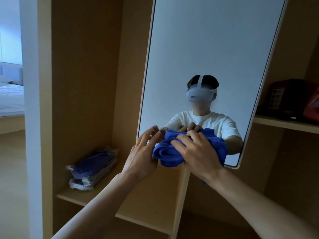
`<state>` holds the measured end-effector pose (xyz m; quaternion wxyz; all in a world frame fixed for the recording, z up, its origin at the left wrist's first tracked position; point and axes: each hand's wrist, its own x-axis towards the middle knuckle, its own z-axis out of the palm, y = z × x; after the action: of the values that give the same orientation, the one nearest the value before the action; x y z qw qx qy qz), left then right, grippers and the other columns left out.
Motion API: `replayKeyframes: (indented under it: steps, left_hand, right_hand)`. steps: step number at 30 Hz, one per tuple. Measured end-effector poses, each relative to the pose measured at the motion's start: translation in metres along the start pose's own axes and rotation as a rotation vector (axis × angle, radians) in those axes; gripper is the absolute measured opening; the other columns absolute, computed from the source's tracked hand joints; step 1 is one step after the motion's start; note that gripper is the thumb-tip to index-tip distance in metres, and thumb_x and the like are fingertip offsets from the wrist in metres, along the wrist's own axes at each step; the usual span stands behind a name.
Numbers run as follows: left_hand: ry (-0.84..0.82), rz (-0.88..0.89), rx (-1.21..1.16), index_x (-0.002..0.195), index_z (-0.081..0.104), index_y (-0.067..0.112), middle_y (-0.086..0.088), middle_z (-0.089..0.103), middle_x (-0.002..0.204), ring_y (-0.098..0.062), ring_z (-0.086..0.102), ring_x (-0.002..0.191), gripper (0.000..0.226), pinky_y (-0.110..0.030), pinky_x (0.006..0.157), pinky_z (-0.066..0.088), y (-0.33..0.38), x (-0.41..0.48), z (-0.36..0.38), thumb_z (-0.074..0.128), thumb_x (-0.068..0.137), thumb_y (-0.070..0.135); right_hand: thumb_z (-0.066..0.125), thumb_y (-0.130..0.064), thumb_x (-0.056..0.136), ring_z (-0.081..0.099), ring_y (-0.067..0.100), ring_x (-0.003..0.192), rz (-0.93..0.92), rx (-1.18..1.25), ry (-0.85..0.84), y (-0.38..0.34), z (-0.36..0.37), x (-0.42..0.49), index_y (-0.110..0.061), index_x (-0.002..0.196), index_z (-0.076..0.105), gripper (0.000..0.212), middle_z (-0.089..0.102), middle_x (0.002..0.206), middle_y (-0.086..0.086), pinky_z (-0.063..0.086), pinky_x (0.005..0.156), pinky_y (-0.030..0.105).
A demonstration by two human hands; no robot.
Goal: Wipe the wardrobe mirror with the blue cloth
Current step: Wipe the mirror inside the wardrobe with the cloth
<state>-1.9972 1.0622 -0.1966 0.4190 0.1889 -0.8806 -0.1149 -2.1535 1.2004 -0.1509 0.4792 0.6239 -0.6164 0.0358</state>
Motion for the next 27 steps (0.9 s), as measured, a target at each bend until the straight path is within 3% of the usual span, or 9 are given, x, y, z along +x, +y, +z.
replayKeyframes:
  steps: [4, 6, 9, 11, 14, 17, 21, 27]
  left_hand:
    - [0.037, -0.023, -0.003, 0.155, 0.034, 0.031, 0.008, 0.013, 0.165, -0.015, 0.027, 0.148, 0.083, -0.047, 0.110, 0.044, 0.001, 0.000, -0.003, 0.062, 0.083, 0.001]
    - [0.049, -0.055, 0.018, 0.155, 0.031, 0.035, 0.009, 0.008, 0.166, -0.017, 0.023, 0.149, 0.085, -0.048, 0.111, 0.043, 0.000, 0.001, -0.004, 0.062, 0.083, 0.002]
    - [0.069, -0.100, 0.034, 0.157, 0.028, 0.036, 0.009, 0.000, 0.168, -0.020, 0.013, 0.154, 0.084, -0.046, 0.114, 0.042, -0.002, 0.003, -0.007, 0.061, 0.087, 0.004]
    - [0.101, -0.135, 0.025, 0.158, 0.028, 0.037, 0.004, -0.004, 0.169, -0.019, 0.010, 0.153, 0.083, -0.045, 0.115, 0.038, -0.005, 0.006, -0.007, 0.061, 0.089, 0.005]
    - [0.130, -0.213, -0.014, 0.157, 0.027, 0.036, 0.000, -0.005, 0.169, -0.029, 0.004, 0.156, 0.081, -0.054, 0.118, 0.035, -0.005, 0.008, -0.004, 0.062, 0.090, 0.005]
    - [0.093, -0.238, -0.075, 0.156, 0.023, 0.039, -0.007, 0.004, 0.167, -0.037, 0.024, 0.150, 0.083, -0.054, 0.111, 0.042, -0.006, 0.010, -0.004, 0.059, 0.089, 0.006]
    - [0.059, -0.227, -0.164, 0.153, 0.027, 0.041, -0.006, 0.035, 0.151, -0.032, 0.051, 0.131, 0.086, -0.052, 0.100, 0.051, -0.009, 0.014, -0.004, 0.062, 0.083, 0.006]
    - [0.072, -0.222, -0.155, 0.157, 0.024, 0.033, -0.007, 0.034, 0.151, -0.029, 0.049, 0.132, 0.085, -0.050, 0.106, 0.047, -0.015, 0.010, -0.003, 0.071, 0.088, 0.016]
  right_hand:
    - [0.052, -0.007, 0.085, 0.055, 0.035, 0.111, 0.054, -0.047, 0.030, 0.021, -0.021, 0.032, -0.016, 0.124, 0.060, 0.041, 0.065, 0.122, 0.010, 0.043, 0.097, 0.048]
    - [0.046, -0.006, 0.079, 0.054, 0.036, 0.104, 0.157, -0.025, 0.134, 0.043, -0.037, 0.058, -0.013, 0.119, 0.063, 0.044, 0.067, 0.115, 0.010, 0.042, 0.090, 0.047]
    - [0.057, 0.003, 0.072, 0.054, 0.036, 0.095, 0.228, -0.016, 0.229, 0.060, -0.050, 0.083, -0.008, 0.113, 0.067, 0.044, 0.070, 0.106, 0.011, 0.042, 0.079, 0.046]
    - [0.058, 0.002, 0.075, 0.054, 0.036, 0.095, 0.193, -0.046, 0.217, 0.055, -0.045, 0.081, -0.009, 0.114, 0.067, 0.041, 0.070, 0.105, 0.010, 0.044, 0.081, 0.048]
    - [0.059, -0.004, 0.079, 0.054, 0.034, 0.096, 0.176, -0.036, 0.197, 0.043, -0.032, 0.063, -0.012, 0.117, 0.065, 0.040, 0.069, 0.105, 0.007, 0.045, 0.087, 0.048]
    - [0.056, -0.004, 0.078, 0.053, 0.035, 0.099, 0.125, -0.037, 0.118, 0.025, -0.016, 0.045, -0.014, 0.117, 0.063, 0.041, 0.067, 0.105, 0.007, 0.043, 0.093, 0.051]
    - [0.057, -0.010, 0.085, 0.056, 0.034, 0.100, 0.061, 0.006, 0.051, 0.000, 0.001, 0.019, -0.014, 0.116, 0.065, 0.033, 0.068, 0.106, 0.007, 0.047, 0.089, 0.047]
    - [0.057, -0.013, 0.088, 0.061, 0.030, 0.102, -0.016, 0.042, -0.014, -0.013, 0.012, -0.002, -0.014, 0.121, 0.067, 0.034, 0.070, 0.109, 0.006, 0.051, 0.086, 0.043]
